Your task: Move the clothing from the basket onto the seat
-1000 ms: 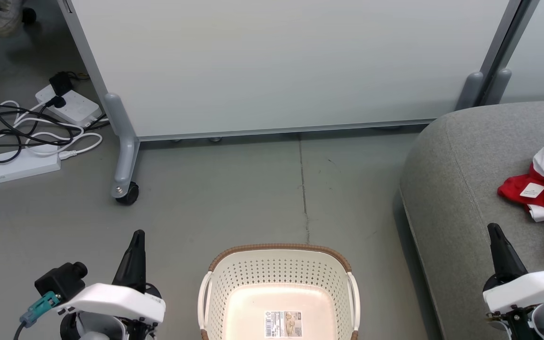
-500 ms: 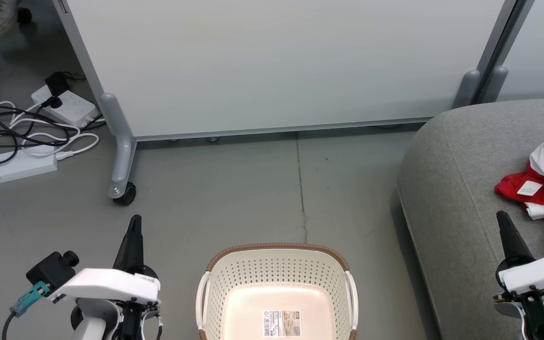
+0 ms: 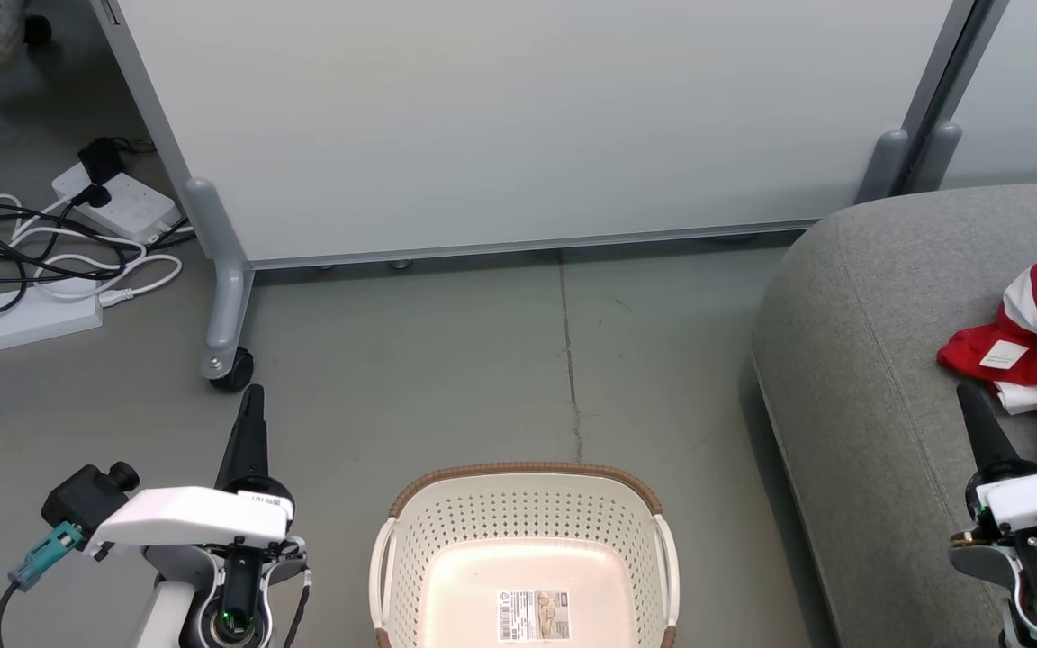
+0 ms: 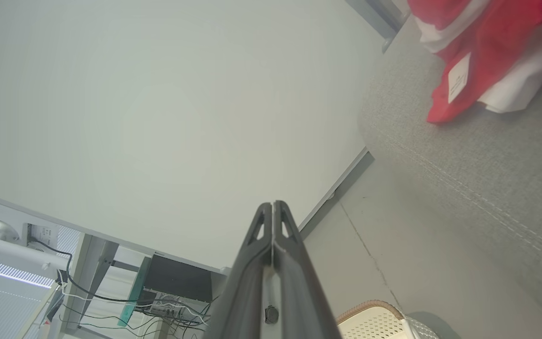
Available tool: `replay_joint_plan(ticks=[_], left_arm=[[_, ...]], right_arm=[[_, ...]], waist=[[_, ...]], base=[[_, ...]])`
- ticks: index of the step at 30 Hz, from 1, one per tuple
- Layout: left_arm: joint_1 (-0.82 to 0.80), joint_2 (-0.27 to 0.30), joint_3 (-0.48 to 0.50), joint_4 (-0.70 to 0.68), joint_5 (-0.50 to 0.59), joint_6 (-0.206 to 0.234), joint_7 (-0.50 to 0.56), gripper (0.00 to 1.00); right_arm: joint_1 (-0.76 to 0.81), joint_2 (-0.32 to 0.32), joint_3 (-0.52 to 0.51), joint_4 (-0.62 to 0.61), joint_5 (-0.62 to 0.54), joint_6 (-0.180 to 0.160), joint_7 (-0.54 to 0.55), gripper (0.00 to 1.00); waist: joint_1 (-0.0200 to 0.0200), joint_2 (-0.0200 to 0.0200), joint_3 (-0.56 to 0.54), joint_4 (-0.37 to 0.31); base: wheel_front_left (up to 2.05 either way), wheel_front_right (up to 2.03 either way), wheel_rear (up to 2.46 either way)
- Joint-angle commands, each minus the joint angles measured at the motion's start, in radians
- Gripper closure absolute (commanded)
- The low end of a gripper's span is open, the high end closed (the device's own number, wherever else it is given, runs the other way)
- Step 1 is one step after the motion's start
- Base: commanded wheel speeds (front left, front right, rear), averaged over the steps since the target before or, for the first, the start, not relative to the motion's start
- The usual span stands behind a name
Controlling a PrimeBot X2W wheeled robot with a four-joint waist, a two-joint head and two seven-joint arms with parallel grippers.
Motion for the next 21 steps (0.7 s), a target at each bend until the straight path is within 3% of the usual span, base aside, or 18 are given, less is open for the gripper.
replay_joint_plan(ticks=[1, 21], left_arm=[[-0.032, 0.001, 0.008, -0.001, -0.023, -0.008, 0.004, 1.00], [-0.084, -0.017, 0.026, 0.032, -0.193, -0.030, 0.021, 1.00]], right_arm=[[-0.028, -0.012, -0.007, 0.003, 0.026, 0.002, 0.007, 1.00], [-0.098, -0.024, -0.040, 0.076, 0.204, 0.002, 0.056, 1.00]], waist=[[0.0000, -0.0001, 0.000, -0.001], [0.0000, -0.0001, 0.004, -0.011]], base=[[0.00, 0.00, 0.00], [0.00, 0.00, 0.00]])
